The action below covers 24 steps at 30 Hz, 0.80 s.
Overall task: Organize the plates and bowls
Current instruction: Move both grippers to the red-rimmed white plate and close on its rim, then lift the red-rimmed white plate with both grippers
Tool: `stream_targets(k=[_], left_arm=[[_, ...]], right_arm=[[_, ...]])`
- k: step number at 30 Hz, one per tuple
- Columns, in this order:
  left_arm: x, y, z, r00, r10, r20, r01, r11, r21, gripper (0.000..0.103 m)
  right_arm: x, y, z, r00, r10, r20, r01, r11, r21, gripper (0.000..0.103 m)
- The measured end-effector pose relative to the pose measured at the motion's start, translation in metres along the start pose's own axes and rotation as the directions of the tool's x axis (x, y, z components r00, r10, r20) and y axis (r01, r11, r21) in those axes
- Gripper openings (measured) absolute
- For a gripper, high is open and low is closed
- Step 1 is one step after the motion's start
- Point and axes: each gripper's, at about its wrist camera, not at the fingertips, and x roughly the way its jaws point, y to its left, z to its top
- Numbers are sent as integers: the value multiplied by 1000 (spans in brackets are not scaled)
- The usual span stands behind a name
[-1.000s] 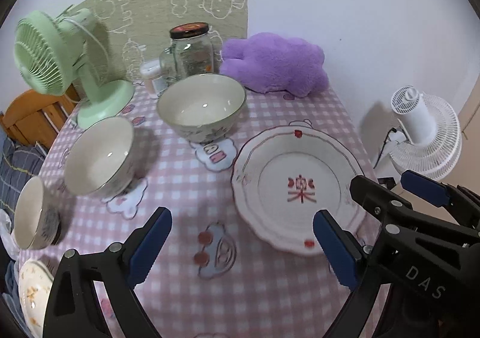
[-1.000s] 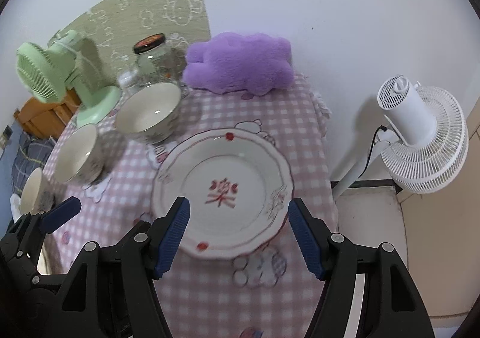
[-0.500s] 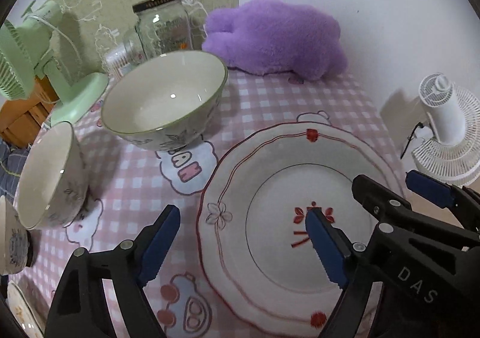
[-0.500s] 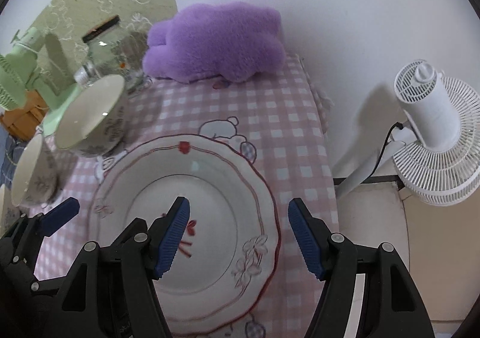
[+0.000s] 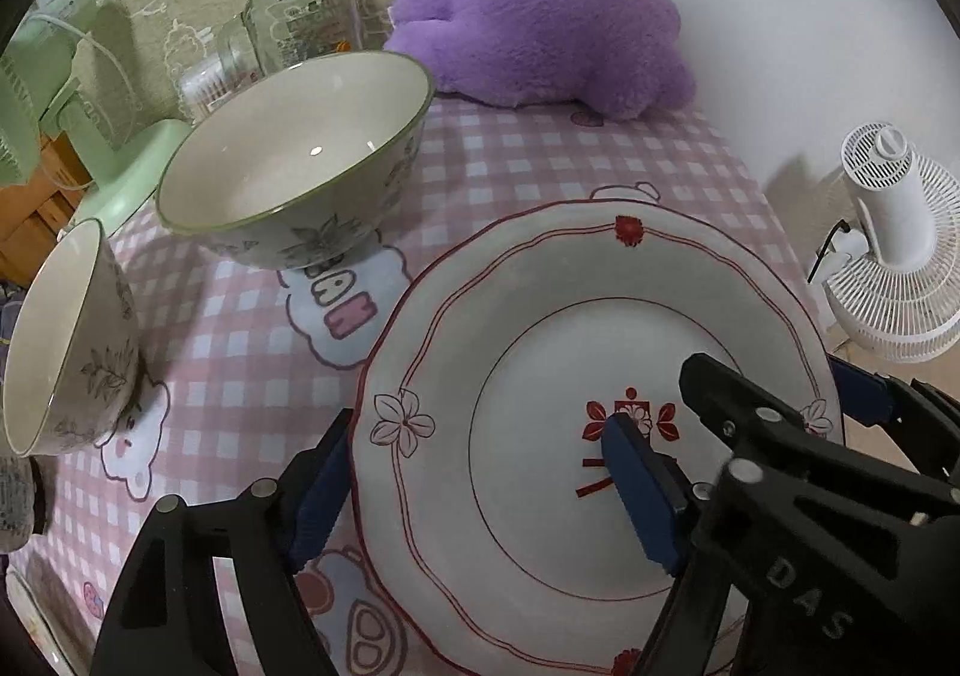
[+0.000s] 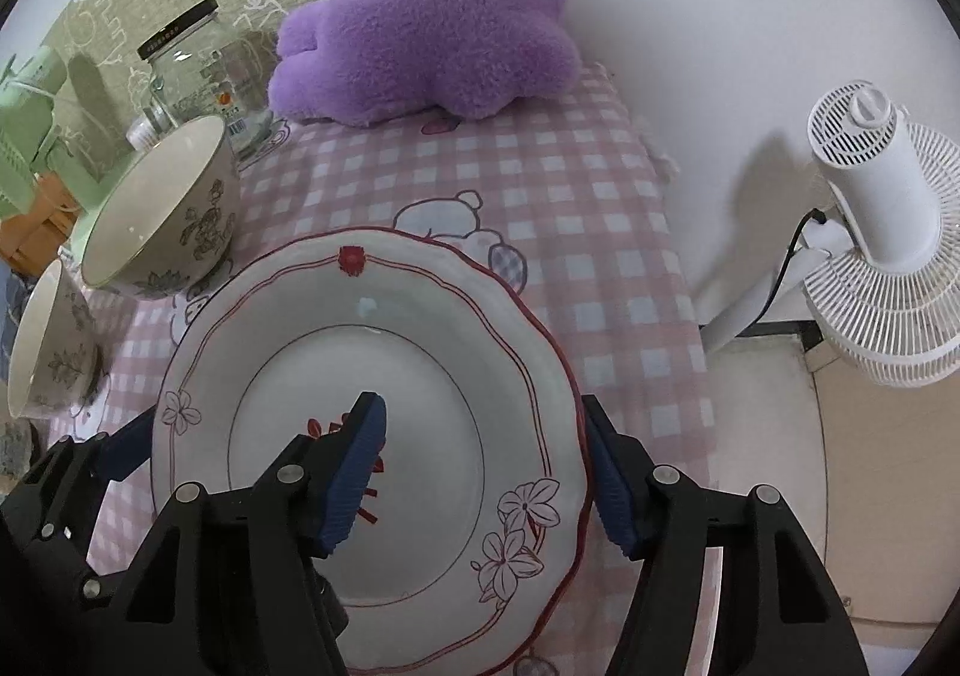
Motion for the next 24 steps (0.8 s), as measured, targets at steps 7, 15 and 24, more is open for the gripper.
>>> stream_targets(k=[7, 15, 24], left_arm=[[-15, 23, -26, 999, -1, -34, 0, 1000, -9, 81], [-34, 43, -59, 998, -8, -62, 9, 1000, 11, 80], [-39, 50, -65, 999, -17, -34, 18, 1000, 14, 75]], right_arm=[[-14, 15, -13, 999, 36, -36, -37, 999, -22, 66], [-29, 33, -41, 990, 96, -104, -100, 994, -35, 66], [-24, 32, -43, 992, 69, -105, -77, 994, -74, 50]])
